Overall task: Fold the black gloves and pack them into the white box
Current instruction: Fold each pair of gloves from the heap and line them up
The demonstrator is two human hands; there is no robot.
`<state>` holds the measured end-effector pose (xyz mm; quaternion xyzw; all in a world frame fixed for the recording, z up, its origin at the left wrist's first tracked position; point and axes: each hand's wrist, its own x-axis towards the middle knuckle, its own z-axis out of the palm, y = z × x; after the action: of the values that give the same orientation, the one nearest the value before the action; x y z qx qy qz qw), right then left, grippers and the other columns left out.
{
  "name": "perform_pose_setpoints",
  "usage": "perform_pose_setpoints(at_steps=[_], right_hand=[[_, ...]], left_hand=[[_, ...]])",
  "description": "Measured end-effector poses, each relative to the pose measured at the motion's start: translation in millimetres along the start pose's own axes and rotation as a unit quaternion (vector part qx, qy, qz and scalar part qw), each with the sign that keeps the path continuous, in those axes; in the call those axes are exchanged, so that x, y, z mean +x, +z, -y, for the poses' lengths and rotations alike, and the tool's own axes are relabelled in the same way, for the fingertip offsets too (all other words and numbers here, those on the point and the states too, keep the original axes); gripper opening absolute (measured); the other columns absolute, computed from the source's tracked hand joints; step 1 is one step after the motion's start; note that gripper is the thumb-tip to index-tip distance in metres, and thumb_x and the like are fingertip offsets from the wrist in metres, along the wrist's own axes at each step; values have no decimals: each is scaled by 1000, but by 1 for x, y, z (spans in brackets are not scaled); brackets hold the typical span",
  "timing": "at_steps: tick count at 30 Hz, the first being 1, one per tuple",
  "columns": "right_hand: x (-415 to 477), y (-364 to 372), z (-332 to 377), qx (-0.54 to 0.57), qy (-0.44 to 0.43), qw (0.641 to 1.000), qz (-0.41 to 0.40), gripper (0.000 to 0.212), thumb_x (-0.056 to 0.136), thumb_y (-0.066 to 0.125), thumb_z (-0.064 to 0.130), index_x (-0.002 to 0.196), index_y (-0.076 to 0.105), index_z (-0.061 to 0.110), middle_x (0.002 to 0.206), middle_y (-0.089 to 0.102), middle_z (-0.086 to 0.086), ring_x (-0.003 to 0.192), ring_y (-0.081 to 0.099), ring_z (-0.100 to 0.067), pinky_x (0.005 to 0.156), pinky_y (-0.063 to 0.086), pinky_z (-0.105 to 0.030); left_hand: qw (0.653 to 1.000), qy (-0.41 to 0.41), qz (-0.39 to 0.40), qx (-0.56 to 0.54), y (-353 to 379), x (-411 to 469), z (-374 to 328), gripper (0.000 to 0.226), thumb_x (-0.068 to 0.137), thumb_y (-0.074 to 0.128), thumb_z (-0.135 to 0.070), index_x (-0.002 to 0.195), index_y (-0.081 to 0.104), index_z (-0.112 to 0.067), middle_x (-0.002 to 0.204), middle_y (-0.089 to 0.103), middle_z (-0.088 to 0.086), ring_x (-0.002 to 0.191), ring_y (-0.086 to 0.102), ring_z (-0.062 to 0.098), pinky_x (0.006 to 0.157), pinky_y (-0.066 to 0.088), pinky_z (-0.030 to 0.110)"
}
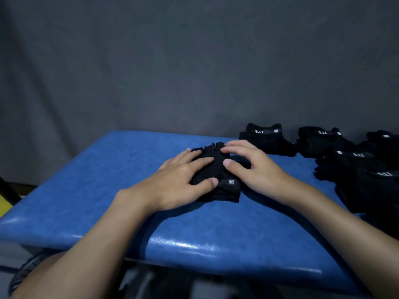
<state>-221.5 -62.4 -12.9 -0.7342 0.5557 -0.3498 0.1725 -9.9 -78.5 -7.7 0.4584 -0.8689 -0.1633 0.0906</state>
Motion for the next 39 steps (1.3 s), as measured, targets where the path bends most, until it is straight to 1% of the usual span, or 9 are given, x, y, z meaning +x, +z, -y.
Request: perform_pose_setpoints(at_steps=[4, 10, 13, 18, 21, 23, 26, 34, 39], right_hand=[[-11, -1, 3, -90, -44, 992, 76, 58, 86, 41, 59, 133, 58, 30, 140, 52, 17, 138, 35, 0, 117, 24, -42], [-20, -4, -1, -175, -27, 973, 148, 53, 99, 37, 54, 148, 36, 35, 158, 24, 22, 146, 4, 7, 122, 3, -38], [-27, -10, 3, -159, -67, 979, 110, 56, 89, 47, 57, 142, 46, 37, 151, 35, 24, 145, 8, 9, 120, 8, -36], [-34, -21, 5, -165, -89, 970, 157, 55, 88, 66, 44, 139, 47, 43, 145, 39, 29, 142, 19, 10, 120, 12, -31], [-31, -22, 4, -129, -83, 974, 166, 54, 88, 69, 37, 138, 50, 40, 145, 47, 22, 141, 24, 9, 119, 19, -25], [-30, -22, 4, -112, -72, 977, 164, 52, 88, 70, 34, 137, 53, 37, 143, 50, 18, 140, 27, 8, 118, 22, -21], [-30, -23, 4, -91, -56, 982, 157, 48, 89, 69, 33, 135, 55, 36, 142, 52, 15, 138, 27, 12, 118, 22, -20], [-29, -25, 7, -63, -34, 985, 157, 43, 92, 64, 31, 134, 57, 33, 142, 52, 11, 129, 27, 20, 102, 18, 4], [-32, -25, 6, -49, -24, 986, 156, 54, 84, 75, 34, 134, 54, 39, 130, 60, 21, 123, 48, 11, 105, 36, -12]], left_hand=[[999, -9, 30, 26, 1, 0, 2, 74, 87, 29, -76, 154, 17, -46, 166, 1, -12, 151, -10, 4, 123, -2, 37], [997, -20, 61, 46, 2, 3, 5, 65, 94, 22, -71, 153, 11, -48, 164, -9, -17, 147, -18, -2, 123, -7, 40], [996, -20, 65, 56, 2, 3, 6, 66, 93, 21, -71, 154, 10, -48, 164, -10, -18, 147, -18, -2, 123, -7, 40], [997, -20, 59, 42, 0, 4, 3, 65, 94, 21, -70, 154, 14, -46, 164, -7, -17, 148, -16, -1, 123, -7, 41], [1000, 7, 29, -3, -4, -3, 3, 75, 88, 23, -79, 153, 23, -43, 164, 8, -16, 150, -6, -1, 124, -1, 42], [998, 47, 20, -44, -7, -11, 6, 83, 79, 44, -80, 151, 29, -42, 158, 27, -22, 148, 16, -1, 123, 16, 36], [992, 75, 26, -97, -12, -19, 11, 79, 78, 80, -46, 146, 38, -44, 140, 47, -28, 128, 43, -11, 108, 32, 12], [990, 117, -50, -53, -17, -20, 7, 47, 88, 74, -26, 128, 58, -45, 116, 66, -27, 110, 60, -5, 95, 47, 25], [990, 113, -77, -37, -15, -19, 6, 34, 94, 65, -29, 126, 62, -40, 106, 71, -22, 97, 65, 1, 86, 51, 33]])
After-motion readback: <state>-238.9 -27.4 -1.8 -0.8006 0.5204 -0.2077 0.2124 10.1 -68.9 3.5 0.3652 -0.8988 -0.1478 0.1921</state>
